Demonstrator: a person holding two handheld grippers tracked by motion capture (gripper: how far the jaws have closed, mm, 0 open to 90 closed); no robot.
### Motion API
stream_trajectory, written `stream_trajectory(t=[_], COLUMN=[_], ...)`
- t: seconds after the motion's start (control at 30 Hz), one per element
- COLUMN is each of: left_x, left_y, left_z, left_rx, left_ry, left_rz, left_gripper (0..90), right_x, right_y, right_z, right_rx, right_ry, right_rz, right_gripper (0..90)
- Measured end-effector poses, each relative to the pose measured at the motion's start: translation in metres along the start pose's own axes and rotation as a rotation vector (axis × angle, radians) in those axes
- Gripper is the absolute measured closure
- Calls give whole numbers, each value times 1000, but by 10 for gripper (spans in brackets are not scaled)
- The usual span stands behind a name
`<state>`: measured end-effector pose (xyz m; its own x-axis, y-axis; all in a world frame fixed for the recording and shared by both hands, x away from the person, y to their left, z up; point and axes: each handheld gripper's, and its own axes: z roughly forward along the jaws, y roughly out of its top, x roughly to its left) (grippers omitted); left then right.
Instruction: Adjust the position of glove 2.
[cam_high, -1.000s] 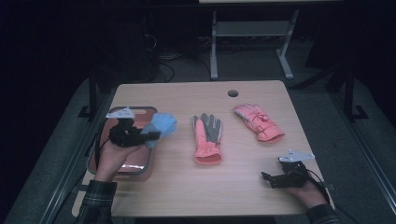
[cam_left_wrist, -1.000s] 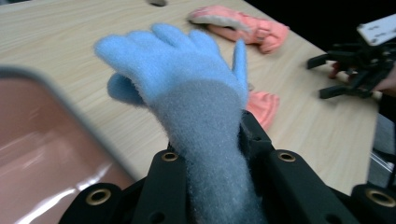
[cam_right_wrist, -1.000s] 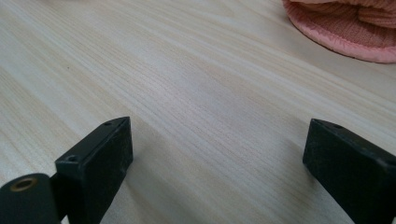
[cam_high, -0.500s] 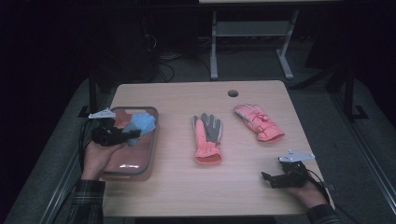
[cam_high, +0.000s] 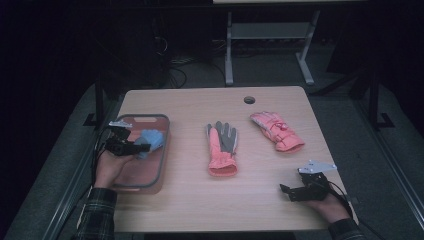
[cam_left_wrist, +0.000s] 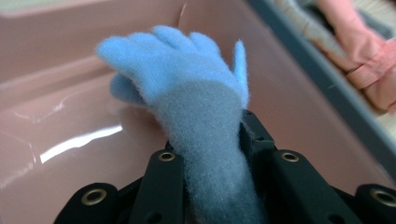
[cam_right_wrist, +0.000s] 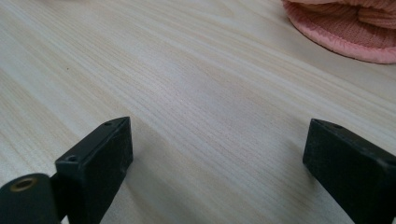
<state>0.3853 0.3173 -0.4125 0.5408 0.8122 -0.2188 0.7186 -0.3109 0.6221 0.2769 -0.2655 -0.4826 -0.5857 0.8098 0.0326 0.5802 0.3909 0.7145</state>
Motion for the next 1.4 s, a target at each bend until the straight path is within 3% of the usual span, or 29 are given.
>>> stream_trajectory(t=[0.23,0.3,0.4,0.43,0.5,0.63,0.8,1.13,1.23,1.4], left_x=[7,8,9,9,10,7,1,-36,-45,-61], left_y=[-5,-6,-7,-7,-7,-5,-1,19,24,30], left_z=[10,12,15,16,17,11,2,-14,-13,-13], left_rx=[63,80,96,104,109,58,31,-82,-99,-121], left_ry=[1,-7,17,34,49,93,95,0,-35,-53], left_rz=[-38,-54,-56,-56,-64,-51,-29,18,31,50], left_gripper=[707,648,509,509,377,246,201,197,196,200], right_x=[0,0,0,0,0,0,0,0,0,0], right_y=[0,0,0,0,0,0,0,0,0,0], right_z=[0,0,0,0,0,0,0,0,0,0], right_rx=[0,0,0,0,0,0,0,1,0,0], right_ry=[0,0,0,0,0,0,0,0,0,0], right_rz=[-1,0,-1,-1,0,0,1,2,0,0], right_gripper=[80,80,80,80,80,80,80,80,80,80])
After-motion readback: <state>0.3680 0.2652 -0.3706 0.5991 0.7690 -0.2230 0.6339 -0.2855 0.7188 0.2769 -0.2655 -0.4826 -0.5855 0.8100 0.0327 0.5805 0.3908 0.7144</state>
